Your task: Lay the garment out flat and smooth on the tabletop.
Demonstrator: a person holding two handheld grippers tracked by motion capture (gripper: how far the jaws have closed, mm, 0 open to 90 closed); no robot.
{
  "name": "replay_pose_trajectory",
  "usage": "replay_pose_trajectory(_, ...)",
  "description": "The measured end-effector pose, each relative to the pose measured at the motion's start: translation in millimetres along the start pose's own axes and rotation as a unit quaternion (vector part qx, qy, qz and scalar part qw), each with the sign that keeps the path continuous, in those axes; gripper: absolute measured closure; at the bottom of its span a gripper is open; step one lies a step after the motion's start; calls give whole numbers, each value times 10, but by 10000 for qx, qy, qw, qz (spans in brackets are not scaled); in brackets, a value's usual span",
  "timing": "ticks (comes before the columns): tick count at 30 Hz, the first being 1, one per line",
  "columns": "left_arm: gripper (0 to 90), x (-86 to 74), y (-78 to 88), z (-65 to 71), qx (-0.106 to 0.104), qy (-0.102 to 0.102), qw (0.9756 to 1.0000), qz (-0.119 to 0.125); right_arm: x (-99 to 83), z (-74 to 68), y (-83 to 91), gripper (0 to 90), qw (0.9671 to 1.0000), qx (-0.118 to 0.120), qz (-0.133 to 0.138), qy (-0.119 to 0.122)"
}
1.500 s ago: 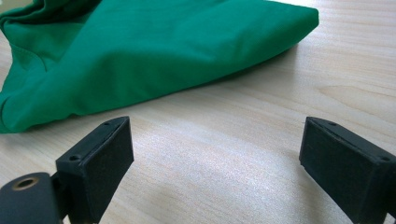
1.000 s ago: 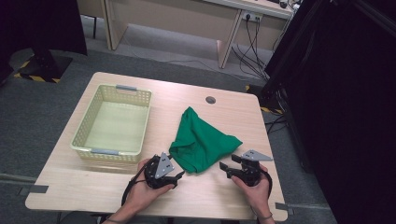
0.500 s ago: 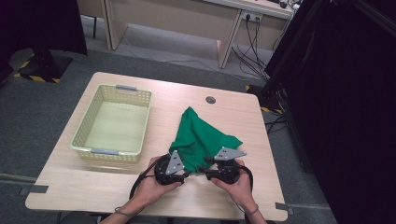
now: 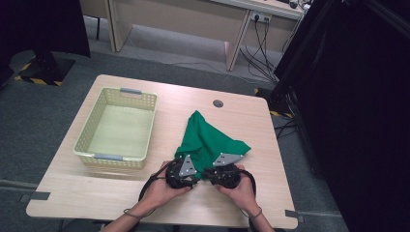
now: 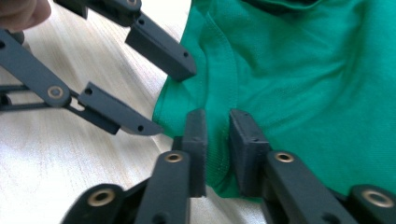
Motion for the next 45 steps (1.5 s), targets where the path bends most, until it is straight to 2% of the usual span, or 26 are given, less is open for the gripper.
replay_pose_trajectory(4,564,-22,-28,7,-56,5,9999,-118,9,16,3,846,10000,37,-18,-54)
replay_pose_trajectory(8,592,-24,-34,6,-108,18,9998,-155,35,12,46,853,9998,84,68,-142)
replay_pose_trajectory(11,636,-19,-33,3,-163,32,9996,-222,94,38,133,856,9992,111,283,-241)
replay_pose_trajectory(17,733,10,-51,-1,-108,14,9996,-263,242,99,349,857,9973,80,647,-340)
replay_pose_trajectory(25,850,27,-25,-25,22,-23,9998,-200,262,107,368,857,9975,33,631,-301)
replay_pose_trajectory(31,870,35,12,-18,28,-51,9999,-158,289,158,444,857,9966,-42,744,-353)
replay_pose_trajectory(37,870,-7,84,79,-61,-146,9997,-180,294,286,558,857,9951,-224,840,-467)
replay_pose_trajectory(45,870,-84,235,236,-181,-290,9992,-196,309,598,765,859,9904,-582,1002,-748)
Point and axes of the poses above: each handheld gripper's, and its own axes: y roughly backward along the jaws, x roughly out of its top, z roughly to its right, the point moved 8 cm from there along -y, roughly forward along the jaws, and after that the axes turned 3 degrees about -z, right-handed, at the moved point
